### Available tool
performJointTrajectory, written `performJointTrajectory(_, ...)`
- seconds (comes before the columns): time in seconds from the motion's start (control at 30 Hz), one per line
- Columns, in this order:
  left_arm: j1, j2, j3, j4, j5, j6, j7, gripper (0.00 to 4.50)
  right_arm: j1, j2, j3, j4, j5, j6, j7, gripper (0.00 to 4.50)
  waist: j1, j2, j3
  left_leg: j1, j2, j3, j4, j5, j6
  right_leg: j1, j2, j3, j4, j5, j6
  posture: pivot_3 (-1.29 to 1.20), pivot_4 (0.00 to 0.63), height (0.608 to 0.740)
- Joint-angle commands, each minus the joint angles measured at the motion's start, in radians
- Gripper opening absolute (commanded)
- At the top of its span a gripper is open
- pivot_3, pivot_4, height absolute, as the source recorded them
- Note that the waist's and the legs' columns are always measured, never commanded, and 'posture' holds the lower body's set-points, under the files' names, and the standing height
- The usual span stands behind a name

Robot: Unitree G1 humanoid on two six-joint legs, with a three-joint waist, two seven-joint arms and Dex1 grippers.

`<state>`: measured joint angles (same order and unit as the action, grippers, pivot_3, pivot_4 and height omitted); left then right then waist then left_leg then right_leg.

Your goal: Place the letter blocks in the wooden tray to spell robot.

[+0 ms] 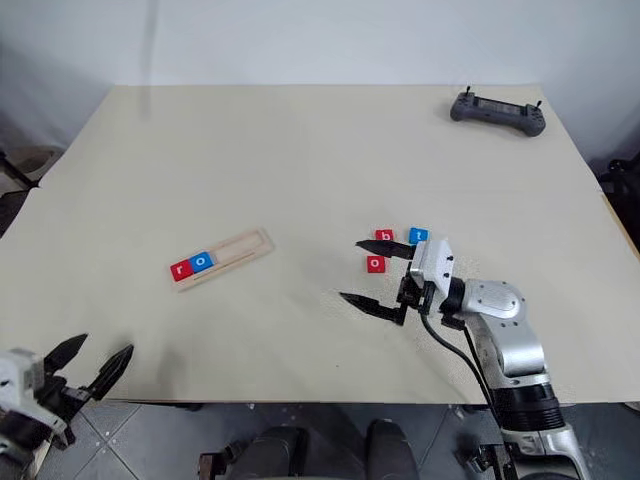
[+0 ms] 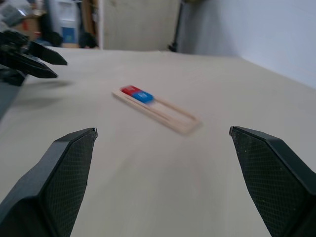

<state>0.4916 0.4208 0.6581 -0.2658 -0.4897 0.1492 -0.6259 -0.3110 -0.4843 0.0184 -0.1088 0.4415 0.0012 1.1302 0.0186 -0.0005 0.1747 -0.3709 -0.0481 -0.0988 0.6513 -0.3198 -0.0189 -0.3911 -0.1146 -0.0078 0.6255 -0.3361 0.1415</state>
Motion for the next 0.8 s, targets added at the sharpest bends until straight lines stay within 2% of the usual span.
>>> performJointTrajectory(0.03,-0.01,0.022,0.028,-0.036,-0.041,-0.002,-0.004,4.46,0.003,-0.009,-0.015,-0.03,0.02,-0.018,0.009,4.5,0.004,-0.001,0.0,0.0,0.0,0.0,0.0,0.0,0.0,0.0,0.0,0.0,0.0,0.0,0.0,0.0,0.15,0.74)
performJointTrajectory(0.23,-0.116,0.138,-0.005,0.013,-0.066,0.052,-0.067,4.46,0.023,-0.06,-0.064,0.013,0.023,-0.024,0.022,4.5,0.003,-0.001,-0.001,0.0,0.0,0.0,0.0,0.0,0.001,0.0,0.0,0.0,0.0,0.0,0.0,0.0,0.15,0.74)
performJointTrajectory(0.37,-0.252,0.324,-0.051,0.18,-0.05,0.088,-0.223,4.46,0.052,-0.094,-0.091,-0.002,0.036,0.004,0.018,4.5,-0.001,-0.001,-0.001,0.0,0.0,0.001,-0.001,0.0,0.0,-0.001,0.001,0.0,0.001,0.0,0.0,0.0,0.15,0.74)
performJointTrajectory(0.5,-0.424,0.479,-0.178,0.407,0.015,0.05,-0.408,4.46,0.085,-0.117,-0.102,-0.046,0.058,0.032,0.019,4.5,-0.014,-0.001,-0.001,0.0,0.0,0.001,-0.002,0.0,0.0,-0.001,0.001,0.0,0.001,0.0,0.0,0.0,0.15,0.74)
performJointTrajectory(0.63,-0.654,0.522,-0.324,0.67,0.113,-0.043,-0.517,4.46,0.111,-0.127,-0.117,-0.076,0.056,0.045,-0.005,4.5,-0.021,-0.001,0.0,0.0,-0.001,0.001,-0.002,0.0,0.0,-0.002,0.001,-0.001,0.003,0.0,0.0,0.0,0.15,0.74)
performJointTrajectory(0.8,-0.879,0.505,-0.462,0.936,0.232,-0.176,-0.585,4.46,0.16,-0.126,-0.132,-0.134,0.058,0.062,-0.042,4.5,-0.027,-0.001,-0.001,0.0,-0.002,0.002,-0.002,0.0,0.0,-0.004,0.001,-0.004,0.009,0.0,0.0,0.0,0.15,0.74)
